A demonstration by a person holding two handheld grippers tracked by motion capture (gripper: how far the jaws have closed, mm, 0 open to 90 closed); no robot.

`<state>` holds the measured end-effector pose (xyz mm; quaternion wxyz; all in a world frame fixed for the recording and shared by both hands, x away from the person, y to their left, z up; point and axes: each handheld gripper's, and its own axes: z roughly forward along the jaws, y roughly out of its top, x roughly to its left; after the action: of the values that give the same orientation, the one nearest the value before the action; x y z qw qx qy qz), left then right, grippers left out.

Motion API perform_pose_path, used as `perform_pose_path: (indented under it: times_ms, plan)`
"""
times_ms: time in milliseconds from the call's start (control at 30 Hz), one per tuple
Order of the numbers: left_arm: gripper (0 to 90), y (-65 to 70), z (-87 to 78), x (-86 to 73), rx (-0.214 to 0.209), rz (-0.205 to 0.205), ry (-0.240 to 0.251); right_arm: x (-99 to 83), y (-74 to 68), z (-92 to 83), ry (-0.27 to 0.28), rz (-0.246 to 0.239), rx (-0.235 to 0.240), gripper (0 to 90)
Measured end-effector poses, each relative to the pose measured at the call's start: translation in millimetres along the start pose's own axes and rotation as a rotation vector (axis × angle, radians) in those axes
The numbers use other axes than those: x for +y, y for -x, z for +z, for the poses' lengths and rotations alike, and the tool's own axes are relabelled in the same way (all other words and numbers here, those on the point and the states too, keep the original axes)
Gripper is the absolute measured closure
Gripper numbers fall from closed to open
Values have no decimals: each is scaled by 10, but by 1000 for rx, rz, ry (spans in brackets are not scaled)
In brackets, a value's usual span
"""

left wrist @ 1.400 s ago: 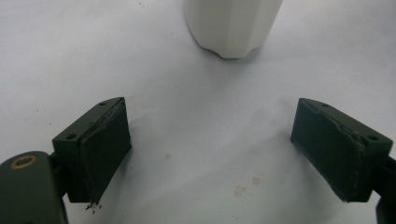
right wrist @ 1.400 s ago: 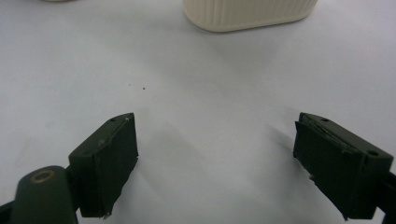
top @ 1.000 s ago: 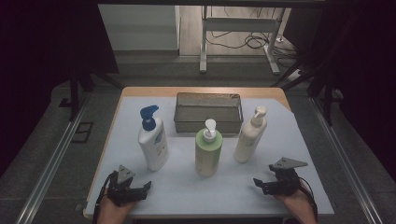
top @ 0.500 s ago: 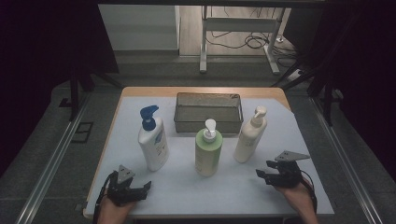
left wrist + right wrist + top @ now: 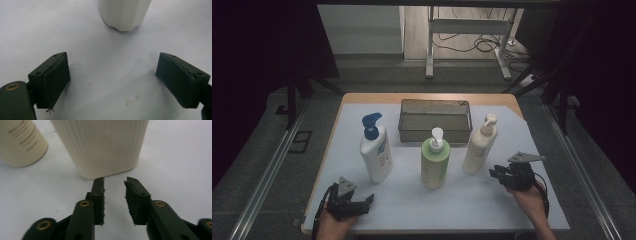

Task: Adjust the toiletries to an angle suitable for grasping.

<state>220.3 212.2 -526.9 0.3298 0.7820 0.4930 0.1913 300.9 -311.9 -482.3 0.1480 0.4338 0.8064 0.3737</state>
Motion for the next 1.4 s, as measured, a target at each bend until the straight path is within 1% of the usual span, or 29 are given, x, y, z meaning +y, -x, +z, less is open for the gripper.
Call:
perform_pose_path:
  times_ms: [33,100,167,233,400,567,600,633,733,800,833,1033,1400]
  plan:
    - [114,0,0,0,0,0,0,19,11,13,3,2,-5,704]
    - [115,0,0,0,0,0,0,70,47,75,6,11,-11,772]
    - [114,0,0,0,0,0,0,76,54,86,7,13,-11,781]
    - [115,0,0,0,0,0,0,113,98,154,14,32,-20,840]
    - [114,0,0,0,0,0,1,145,142,224,19,52,-30,875]
    - [115,0,0,0,0,1,1,175,210,308,26,68,-30,876]
    - [115,0,0,0,0,1,1,175,210,308,26,68,-30,876]
    - [114,0,0,0,0,0,1,180,222,328,26,82,-30,875]
    - [115,0,0,0,0,-1,1,182,236,349,27,87,-28,875]
    - [115,1,1,0,-1,-1,2,182,255,364,29,84,-32,875]
    - [115,-2,-1,0,0,2,-1,184,270,375,31,90,-31,874]
    - [115,-2,-1,1,0,2,-1,201,289,406,24,92,-35,870]
    - [114,-2,0,1,-1,2,-1,262,291,481,19,83,-38,863]
